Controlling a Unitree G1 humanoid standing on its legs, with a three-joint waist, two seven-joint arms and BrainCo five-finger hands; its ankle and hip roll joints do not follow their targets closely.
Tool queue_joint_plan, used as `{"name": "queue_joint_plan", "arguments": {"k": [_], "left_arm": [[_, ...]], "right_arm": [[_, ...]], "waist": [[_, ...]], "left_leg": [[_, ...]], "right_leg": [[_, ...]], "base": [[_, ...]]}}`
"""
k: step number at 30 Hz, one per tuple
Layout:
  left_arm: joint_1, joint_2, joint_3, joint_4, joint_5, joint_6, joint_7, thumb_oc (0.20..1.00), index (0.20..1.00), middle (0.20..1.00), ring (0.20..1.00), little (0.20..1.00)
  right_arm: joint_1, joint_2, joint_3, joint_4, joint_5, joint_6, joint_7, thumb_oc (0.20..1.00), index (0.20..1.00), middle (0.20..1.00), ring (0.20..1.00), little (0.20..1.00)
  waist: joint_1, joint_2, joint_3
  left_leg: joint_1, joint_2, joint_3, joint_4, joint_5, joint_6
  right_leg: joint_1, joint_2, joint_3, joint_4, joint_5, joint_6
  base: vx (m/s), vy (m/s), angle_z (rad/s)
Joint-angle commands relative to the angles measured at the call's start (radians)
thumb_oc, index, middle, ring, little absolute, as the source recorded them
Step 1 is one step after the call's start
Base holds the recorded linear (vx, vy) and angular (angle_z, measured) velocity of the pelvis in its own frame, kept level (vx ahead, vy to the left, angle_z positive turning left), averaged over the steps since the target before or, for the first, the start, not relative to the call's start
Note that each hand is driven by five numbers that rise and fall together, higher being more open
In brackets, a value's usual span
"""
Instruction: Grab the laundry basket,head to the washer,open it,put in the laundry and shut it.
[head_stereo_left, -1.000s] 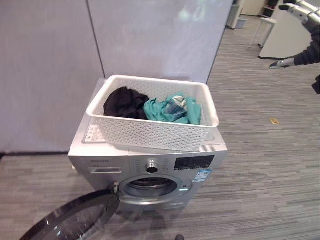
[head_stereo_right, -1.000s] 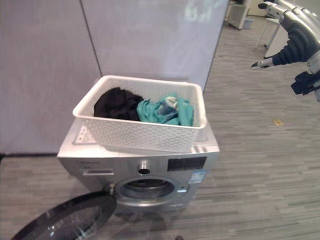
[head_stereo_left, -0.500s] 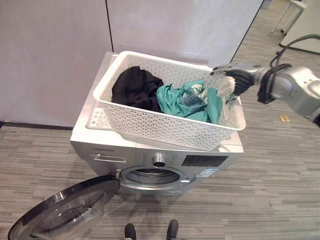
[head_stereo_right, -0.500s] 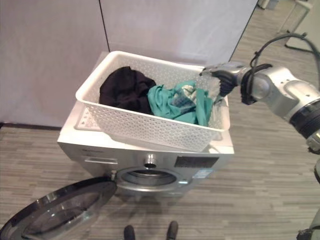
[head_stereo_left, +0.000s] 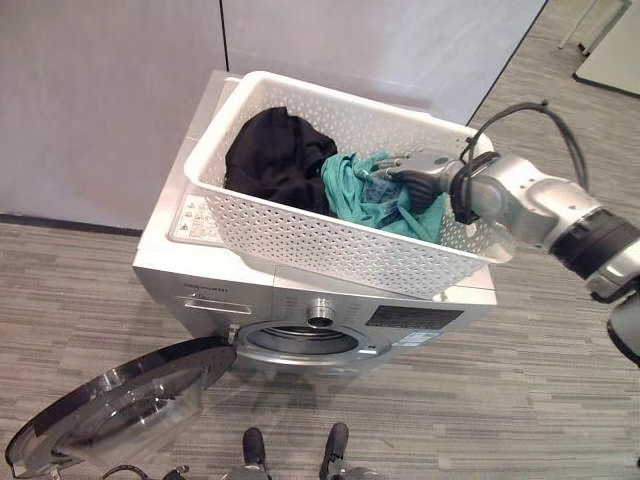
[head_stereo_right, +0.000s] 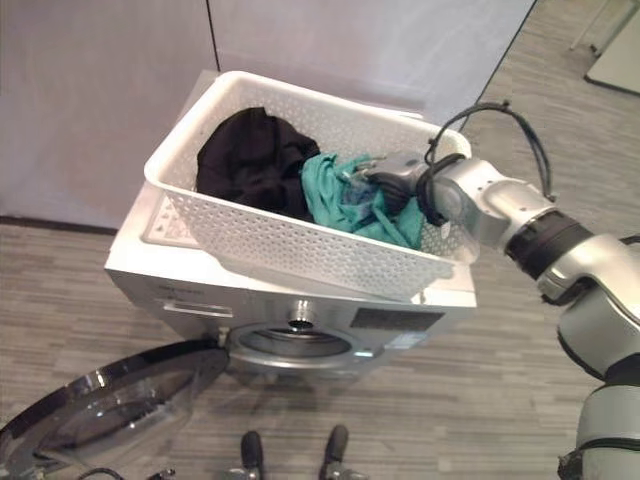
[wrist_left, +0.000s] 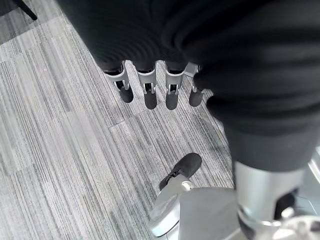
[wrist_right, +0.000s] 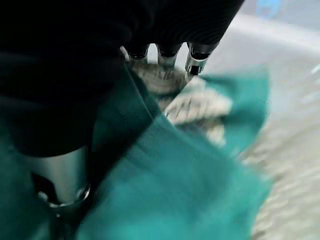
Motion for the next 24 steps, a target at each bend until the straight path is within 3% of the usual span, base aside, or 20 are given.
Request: {"name": "queue_joint_plan", "arguments": {"k": [1,5,6,7,8,12,13,15,20,24], "left_arm": [[-0.036,0.03,0.05,0.02,-0.024,-0.007,0.02,1.0,1.0,1.0,1.0,1.0],[-0.045,0.029,0.041,0.024,-0.039,-0.007,0.022,1.0,1.0,1.0,1.0,1.0],[-0.046,0.029,0.04,0.023,-0.04,-0.007,0.021,1.0,1.0,1.0,1.0,1.0],[-0.047,0.028,0.038,0.026,-0.041,-0.006,0.021,1.0,1.0,1.0,1.0,1.0],[-0.05,0.028,0.037,0.027,-0.041,-0.004,0.023,1.0,1.0,1.0,1.0,1.0],[-0.051,0.026,0.037,0.029,-0.043,-0.001,0.028,1.0,1.0,1.0,1.0,1.0],[-0.053,0.019,0.039,0.03,-0.04,0.003,0.032,1.0,1.0,1.0,1.0,1.0],[-0.051,0.018,0.044,0.032,-0.036,0.004,0.035,1.0,1.0,1.0,1.0,1.0],[-0.026,0.003,0.059,0.043,-0.028,0.001,0.037,1.0,1.0,1.0,1.0,1.0],[-0.009,-0.014,0.054,0.049,-0.022,0.001,0.033,1.0,1.0,1.0,1.0,1.0]], "right_arm": [[-0.064,0.008,0.01,0.088,-0.013,0.013,0.027,1.0,1.0,1.0,1.0,1.0],[-0.034,0.074,0.014,0.168,-0.009,0.036,0.064,1.0,1.0,1.0,1.0,1.0],[-0.033,0.083,0.016,0.175,-0.012,0.037,0.067,0.671,0.671,0.671,0.671,0.671],[-0.029,0.096,0.019,0.187,-0.028,0.04,0.073,0.285,0.285,0.285,0.285,0.285],[-0.029,0.102,0.017,0.195,-0.038,0.04,0.066,0.2,0.2,0.2,0.2,0.2],[-0.034,0.116,0.0,0.198,-0.069,0.042,0.036,0.2,0.2,0.2,0.2,0.2],[-0.031,0.097,-0.052,0.199,-0.091,0.048,-0.031,0.2,0.2,0.2,0.2,0.2],[-0.041,0.076,-0.093,0.189,-0.077,0.057,-0.063,0.2,0.2,0.2,0.2,0.2],[-0.018,-0.028,-0.309,0.164,0.165,0.082,-0.149,0.2,0.2,0.2,0.2,0.2],[-0.018,-0.097,-0.395,0.188,0.274,0.078,-0.196,0.2,0.2,0.2,0.2,0.2]], "waist": [[0.036,-0.033,0.052],[0.042,-0.038,0.056],[0.042,-0.039,0.056],[0.042,-0.04,0.055],[0.042,-0.041,0.053],[0.039,-0.041,0.05],[0.032,-0.034,0.04],[0.029,-0.03,0.028],[0.014,-0.006,-0.029],[0.003,0.008,-0.058]], "left_leg": [[-0.036,0.026,-0.057,-0.049,0.085,-0.058],[-0.041,0.023,-0.062,-0.049,0.085,-0.058],[-0.042,0.023,-0.063,-0.049,0.085,-0.058],[-0.041,0.023,-0.064,-0.049,0.084,-0.057],[-0.041,0.023,-0.064,-0.049,0.084,-0.057],[-0.035,0.023,-0.066,-0.049,0.082,-0.057],[-0.024,0.021,-0.066,-0.049,0.077,-0.055],[-0.015,0.019,-0.064,-0.049,0.077,-0.053],[0.037,0.008,-0.055,-0.049,0.066,-0.049],[0.067,0.003,-0.049,-0.049,0.062,-0.05]], "right_leg": [[0.042,-0.052,0.023,-0.028,0.104,0.088],[0.038,-0.052,0.02,-0.028,0.107,0.086],[0.038,-0.052,0.019,-0.028,0.106,0.086],[0.04,-0.052,0.019,-0.028,0.104,0.085],[0.042,-0.052,0.019,-0.028,0.104,0.085],[0.047,-0.052,0.018,-0.027,0.1,0.084],[0.057,-0.052,0.02,-0.025,0.098,0.085],[0.062,-0.055,0.021,-0.025,0.098,0.085],[0.106,-0.061,0.026,-0.025,0.102,0.091],[0.13,-0.063,0.027,-0.027,0.101,0.094]], "base": [[0.0,0.0,0.0],[0.0,0.0,0.0],[0.0,0.0,0.0],[0.01,-0.005,0.03],[0.01,-0.005,0.05],[0.01,-0.003,0.03],[0.0,0.0,0.0],[0.0,0.0,0.0],[0.07,0.032,0.02],[0.02,0.008,0.0]]}}
